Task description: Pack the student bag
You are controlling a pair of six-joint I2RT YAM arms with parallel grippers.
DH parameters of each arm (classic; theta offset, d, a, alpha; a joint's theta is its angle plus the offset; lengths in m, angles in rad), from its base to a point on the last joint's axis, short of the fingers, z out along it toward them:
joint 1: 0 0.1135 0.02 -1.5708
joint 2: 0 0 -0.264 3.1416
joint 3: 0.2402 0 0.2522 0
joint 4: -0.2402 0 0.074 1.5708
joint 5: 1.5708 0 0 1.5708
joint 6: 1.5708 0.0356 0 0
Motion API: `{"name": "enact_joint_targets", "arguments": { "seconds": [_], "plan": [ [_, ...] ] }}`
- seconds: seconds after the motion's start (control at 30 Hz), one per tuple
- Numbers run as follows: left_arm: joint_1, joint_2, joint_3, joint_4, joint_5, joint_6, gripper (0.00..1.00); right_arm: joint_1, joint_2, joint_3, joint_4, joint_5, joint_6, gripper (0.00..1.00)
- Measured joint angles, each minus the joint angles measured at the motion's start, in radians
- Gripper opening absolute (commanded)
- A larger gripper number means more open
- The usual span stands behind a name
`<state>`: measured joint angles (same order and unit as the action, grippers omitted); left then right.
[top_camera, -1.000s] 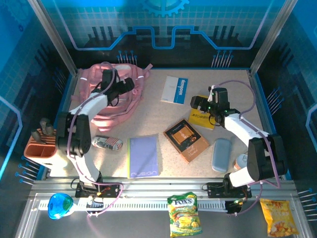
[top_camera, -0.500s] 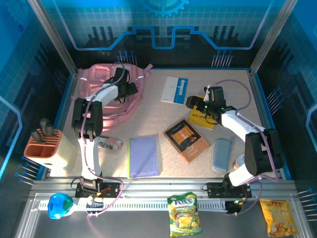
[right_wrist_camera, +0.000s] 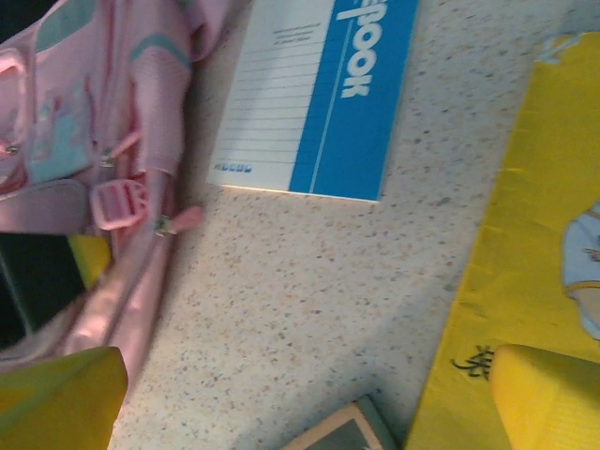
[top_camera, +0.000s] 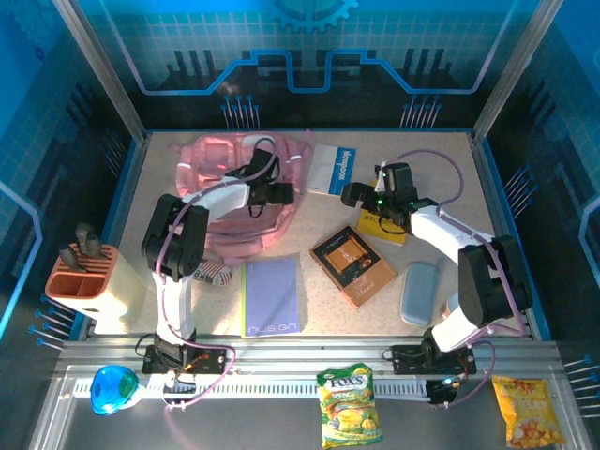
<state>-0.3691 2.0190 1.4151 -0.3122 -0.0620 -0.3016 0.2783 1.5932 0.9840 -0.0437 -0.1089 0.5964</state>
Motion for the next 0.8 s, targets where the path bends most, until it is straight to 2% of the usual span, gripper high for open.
{"name": "enact_joint_targets", "arguments": {
  "seconds": [0.13, 0.33, 0.57, 0.8],
  "plan": [
    [-0.037, -0.037, -0.019, -0.019, 0.034, 0.014, 0.86, 0.029, 0.065, 0.061, -0.002, -0.032, 0.016, 0.90],
    [-0.031, -0.168, -0.059, -0.058, 0.025, -0.021, 0.86, 0.063, 0.224, 0.241, -0.002, -0.108, 0.033, 0.75],
    [-0.031, -0.412, -0.241, -0.056, 0.003, -0.174, 0.80, 0.089, 0.447, 0.499, -0.021, -0.174, 0.053, 0.60],
    [-0.031, -0.533, -0.440, -0.077, 0.002, -0.331, 0.75, 0.090, 0.618, 0.673, -0.085, -0.191, 0.058, 0.54]
  ]
}}
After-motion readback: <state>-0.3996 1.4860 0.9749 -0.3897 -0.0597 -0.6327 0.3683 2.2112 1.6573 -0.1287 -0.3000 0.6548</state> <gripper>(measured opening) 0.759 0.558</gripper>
